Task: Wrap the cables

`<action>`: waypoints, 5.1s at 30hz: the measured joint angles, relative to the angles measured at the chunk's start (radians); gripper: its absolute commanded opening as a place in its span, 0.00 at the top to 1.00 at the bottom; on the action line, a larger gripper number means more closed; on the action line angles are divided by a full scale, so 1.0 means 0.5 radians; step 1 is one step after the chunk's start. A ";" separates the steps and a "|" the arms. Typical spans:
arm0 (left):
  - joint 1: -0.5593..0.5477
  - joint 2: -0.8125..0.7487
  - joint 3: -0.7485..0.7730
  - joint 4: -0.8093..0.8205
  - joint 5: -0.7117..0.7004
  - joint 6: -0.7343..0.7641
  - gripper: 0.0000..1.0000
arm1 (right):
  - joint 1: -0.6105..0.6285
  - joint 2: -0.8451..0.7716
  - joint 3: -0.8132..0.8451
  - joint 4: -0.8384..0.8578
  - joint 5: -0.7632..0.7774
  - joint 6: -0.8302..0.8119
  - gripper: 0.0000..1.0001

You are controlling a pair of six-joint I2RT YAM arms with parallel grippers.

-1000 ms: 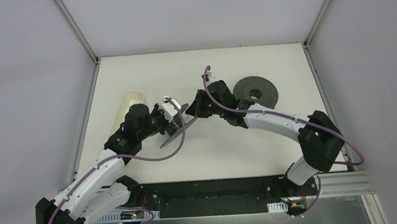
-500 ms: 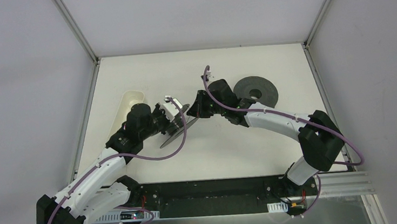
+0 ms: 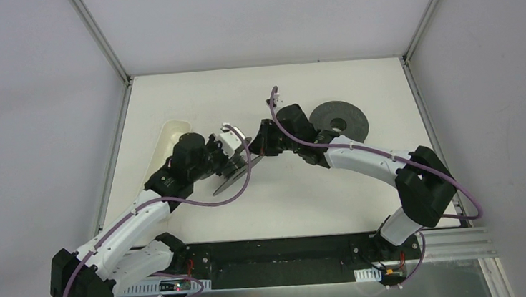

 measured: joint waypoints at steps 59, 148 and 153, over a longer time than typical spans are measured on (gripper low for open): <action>0.003 0.005 -0.003 0.040 0.110 0.008 1.00 | 0.005 0.075 0.045 0.034 0.111 0.030 1.00; 0.726 1.992 1.304 -0.025 1.020 -1.724 0.91 | -0.009 -1.041 -0.396 -0.385 0.675 -0.045 0.10; 0.726 1.999 1.305 -0.082 1.017 -1.718 0.89 | -0.009 -1.041 -0.410 -0.388 0.674 -0.046 0.09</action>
